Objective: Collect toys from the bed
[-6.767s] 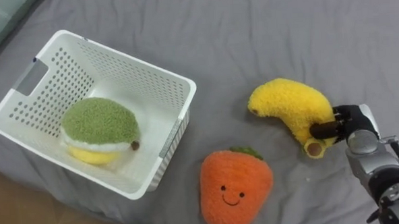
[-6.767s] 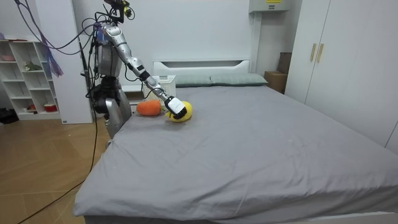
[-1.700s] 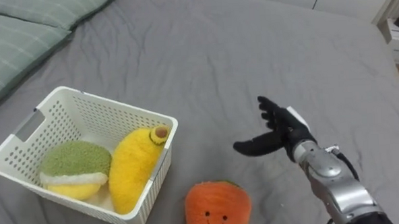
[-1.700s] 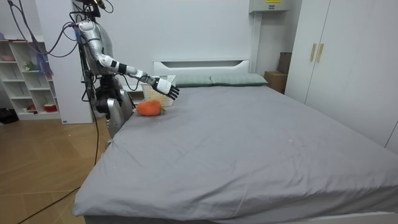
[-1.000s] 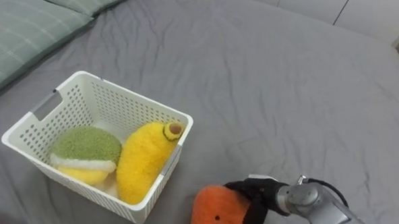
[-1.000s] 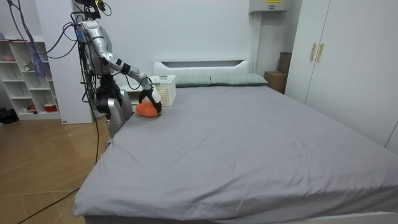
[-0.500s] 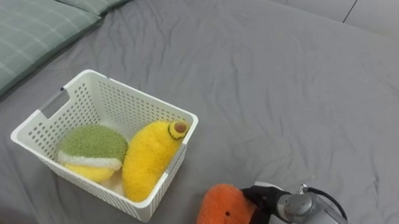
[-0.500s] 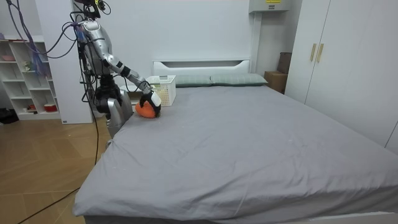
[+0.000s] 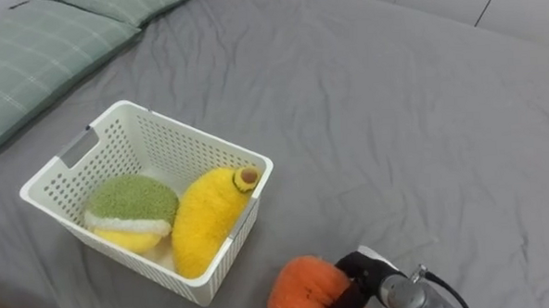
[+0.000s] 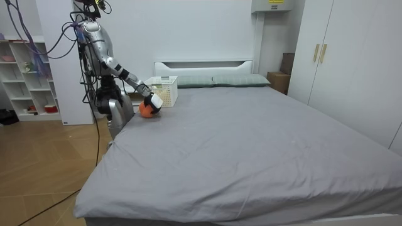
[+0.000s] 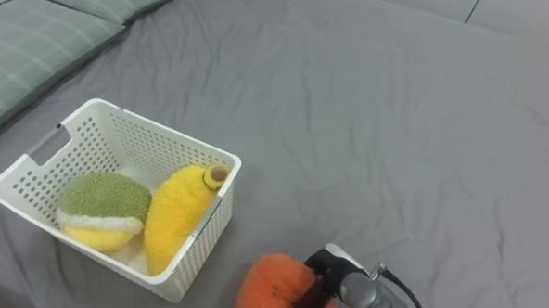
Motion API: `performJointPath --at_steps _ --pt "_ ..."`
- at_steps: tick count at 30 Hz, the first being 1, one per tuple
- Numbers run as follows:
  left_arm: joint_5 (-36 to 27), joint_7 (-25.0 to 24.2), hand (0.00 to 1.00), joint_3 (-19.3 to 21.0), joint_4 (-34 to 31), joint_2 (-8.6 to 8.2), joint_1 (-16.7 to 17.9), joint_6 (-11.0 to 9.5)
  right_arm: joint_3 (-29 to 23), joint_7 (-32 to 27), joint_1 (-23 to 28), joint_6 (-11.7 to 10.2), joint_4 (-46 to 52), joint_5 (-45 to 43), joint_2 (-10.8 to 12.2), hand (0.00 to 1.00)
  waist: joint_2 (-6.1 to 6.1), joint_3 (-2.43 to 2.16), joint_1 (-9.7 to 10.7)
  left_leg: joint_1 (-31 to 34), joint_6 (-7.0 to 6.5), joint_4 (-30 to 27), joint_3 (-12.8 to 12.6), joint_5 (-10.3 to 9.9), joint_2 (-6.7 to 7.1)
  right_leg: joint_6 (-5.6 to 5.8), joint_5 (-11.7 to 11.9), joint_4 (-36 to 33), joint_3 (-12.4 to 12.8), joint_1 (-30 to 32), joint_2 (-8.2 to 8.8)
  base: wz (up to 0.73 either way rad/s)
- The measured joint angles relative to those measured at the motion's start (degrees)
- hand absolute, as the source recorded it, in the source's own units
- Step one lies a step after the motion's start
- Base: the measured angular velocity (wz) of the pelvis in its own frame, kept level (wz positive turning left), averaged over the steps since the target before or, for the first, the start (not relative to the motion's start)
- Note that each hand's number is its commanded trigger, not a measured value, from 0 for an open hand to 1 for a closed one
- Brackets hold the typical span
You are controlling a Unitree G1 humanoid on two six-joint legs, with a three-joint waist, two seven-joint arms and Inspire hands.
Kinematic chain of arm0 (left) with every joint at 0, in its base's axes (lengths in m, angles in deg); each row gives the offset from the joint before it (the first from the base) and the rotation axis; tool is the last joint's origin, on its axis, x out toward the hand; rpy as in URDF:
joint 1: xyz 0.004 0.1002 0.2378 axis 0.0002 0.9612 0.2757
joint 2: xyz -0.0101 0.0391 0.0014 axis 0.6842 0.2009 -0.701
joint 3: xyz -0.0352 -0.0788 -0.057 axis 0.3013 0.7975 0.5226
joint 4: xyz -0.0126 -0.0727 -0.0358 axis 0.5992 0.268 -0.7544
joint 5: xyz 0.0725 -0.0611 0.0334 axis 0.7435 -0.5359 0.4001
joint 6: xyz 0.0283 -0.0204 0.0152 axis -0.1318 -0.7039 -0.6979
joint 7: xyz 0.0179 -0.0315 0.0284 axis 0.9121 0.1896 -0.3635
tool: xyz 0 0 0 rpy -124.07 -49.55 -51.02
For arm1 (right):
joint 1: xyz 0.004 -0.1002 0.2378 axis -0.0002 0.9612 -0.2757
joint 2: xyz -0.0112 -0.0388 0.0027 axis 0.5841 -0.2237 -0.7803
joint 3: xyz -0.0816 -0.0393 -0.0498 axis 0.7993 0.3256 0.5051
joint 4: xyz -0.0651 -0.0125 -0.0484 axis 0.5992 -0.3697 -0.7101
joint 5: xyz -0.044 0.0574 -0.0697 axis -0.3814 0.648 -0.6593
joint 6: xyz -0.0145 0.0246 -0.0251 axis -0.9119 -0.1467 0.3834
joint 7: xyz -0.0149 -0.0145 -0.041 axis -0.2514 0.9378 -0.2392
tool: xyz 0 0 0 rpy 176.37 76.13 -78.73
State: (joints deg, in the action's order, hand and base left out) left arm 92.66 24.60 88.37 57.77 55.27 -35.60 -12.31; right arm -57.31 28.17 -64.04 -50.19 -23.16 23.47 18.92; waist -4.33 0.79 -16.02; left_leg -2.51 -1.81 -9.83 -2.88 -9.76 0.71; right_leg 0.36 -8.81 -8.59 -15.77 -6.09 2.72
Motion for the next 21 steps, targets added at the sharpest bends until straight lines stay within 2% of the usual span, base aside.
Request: performJointPath --at_steps 7,12,15,18,21 --pt "0.0 0.4 0.0 0.2 -0.1 0.0 0.6 -1.3 -2.4 -2.3 0.1 -1.5 -1.2 4.0 0.0 1.0 0.35 0.03 0.3 0.0 -0.06 -0.8 0.5 0.0 0.04 0.12 -0.1 0.1 -0.6 -0.5 0.13 0.04" --pt "0.0 0.1 0.0 0.3 -1.2 -0.04 2.3 -2.1 -7.1 -4.5 0.3 -2.3 1.6 7.9 -0.4 1.0 1.19 -0.7 1.8 0.1 -0.13 -0.9 0.6 -0.1 0.09 0.25 -0.2 0.1 -0.7 -0.5 0.28 0.02" --pt "0.1 0.4 0.0 0.6 -1.2 0.09 2.6 -2.2 -9.2 -6.0 2.0 -2.4 10.4 9.3 -1.5 1.0 1.71 -0.78 3.3 -0.4 -0.13 -1.0 0.5 -0.1 0.08 0.29 -0.2 0.3 -0.6 -0.8 0.28 0.0" --pt "0.0 0.5 0.0 1.6 -1.4 0.09 3.1 -2.6 -12.6 -7.7 2.7 -2.5 18.9 10.0 -2.0 1.0 1.58 -0.79 4.8 -1.0 -0.11 -0.4 -0.1 -0.1 0.01 0.3 -0.2 0.6 -0.1 -0.8 0.25 -0.07" --pt "0.0 0.4 0.0 2.8 -1.4 0.15 3.1 -3.6 -15.5 -9.9 3.2 -3.8 26.2 11.7 -3.2 1.0 1.28 -0.83 6.3 -1.4 -0.11 0.2 -0.3 -0.1 0.02 0.32 -0.2 0.8 0.6 -1.3 0.08 -0.09"
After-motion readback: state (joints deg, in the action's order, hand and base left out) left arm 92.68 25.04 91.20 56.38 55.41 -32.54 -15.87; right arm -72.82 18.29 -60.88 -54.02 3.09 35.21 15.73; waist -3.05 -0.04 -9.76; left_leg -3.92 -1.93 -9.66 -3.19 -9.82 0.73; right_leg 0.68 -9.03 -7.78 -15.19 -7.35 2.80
